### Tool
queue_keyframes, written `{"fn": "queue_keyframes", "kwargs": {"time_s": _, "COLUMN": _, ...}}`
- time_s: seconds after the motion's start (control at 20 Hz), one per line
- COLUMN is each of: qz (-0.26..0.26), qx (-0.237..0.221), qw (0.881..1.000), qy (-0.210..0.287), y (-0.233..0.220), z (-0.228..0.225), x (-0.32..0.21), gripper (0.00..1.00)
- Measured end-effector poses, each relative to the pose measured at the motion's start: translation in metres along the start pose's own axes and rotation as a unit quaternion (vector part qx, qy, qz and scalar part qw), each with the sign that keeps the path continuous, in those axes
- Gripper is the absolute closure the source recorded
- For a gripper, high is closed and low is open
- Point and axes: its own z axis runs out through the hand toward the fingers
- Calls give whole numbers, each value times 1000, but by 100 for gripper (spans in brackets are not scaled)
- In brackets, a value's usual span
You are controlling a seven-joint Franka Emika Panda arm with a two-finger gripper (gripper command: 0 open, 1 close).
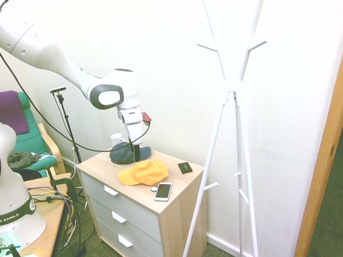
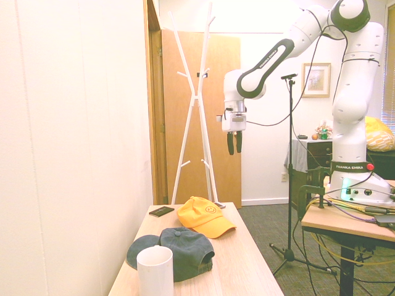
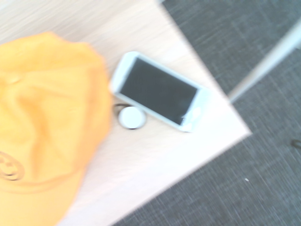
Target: Hang the cap
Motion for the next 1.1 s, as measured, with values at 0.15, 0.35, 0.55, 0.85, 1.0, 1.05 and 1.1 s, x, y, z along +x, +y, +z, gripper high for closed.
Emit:
{"fn": "queue_keyframes", "kwargs": {"time_s": 0.15, "qz": -27, "qx": -1, "qw": 1000, "qy": 1, "y": -32, "z": 31, "x": -15, "gripper": 0}}
{"fn": "queue_keyframes", "kwargs": {"time_s": 0.35, "qz": -50, "qx": 6, "qw": 999, "qy": 4, "y": -71, "z": 68, "x": -19, "gripper": 0}}
{"fn": "queue_keyframes", "kwargs": {"time_s": 0.55, "qz": -58, "qx": 14, "qw": 998, "qy": 0, "y": -107, "z": 95, "x": -23, "gripper": 0}}
{"fn": "queue_keyframes", "kwargs": {"time_s": 0.85, "qz": -44, "qx": 39, "qw": 998, "qy": 8, "y": -156, "z": 117, "x": -20, "gripper": 0}}
{"fn": "queue_keyframes", "kwargs": {"time_s": 1.0, "qz": -40, "qx": 40, "qw": 998, "qy": 8, "y": -175, "z": 130, "x": -20, "gripper": 0}}
{"fn": "queue_keyframes", "kwargs": {"time_s": 1.05, "qz": -40, "qx": 39, "qw": 998, "qy": 7, "y": -180, "z": 134, "x": -21, "gripper": 100}}
{"fn": "queue_keyframes", "kwargs": {"time_s": 1.1, "qz": -41, "qx": 38, "qw": 998, "qy": 6, "y": -183, "z": 140, "x": -23, "gripper": 100}}
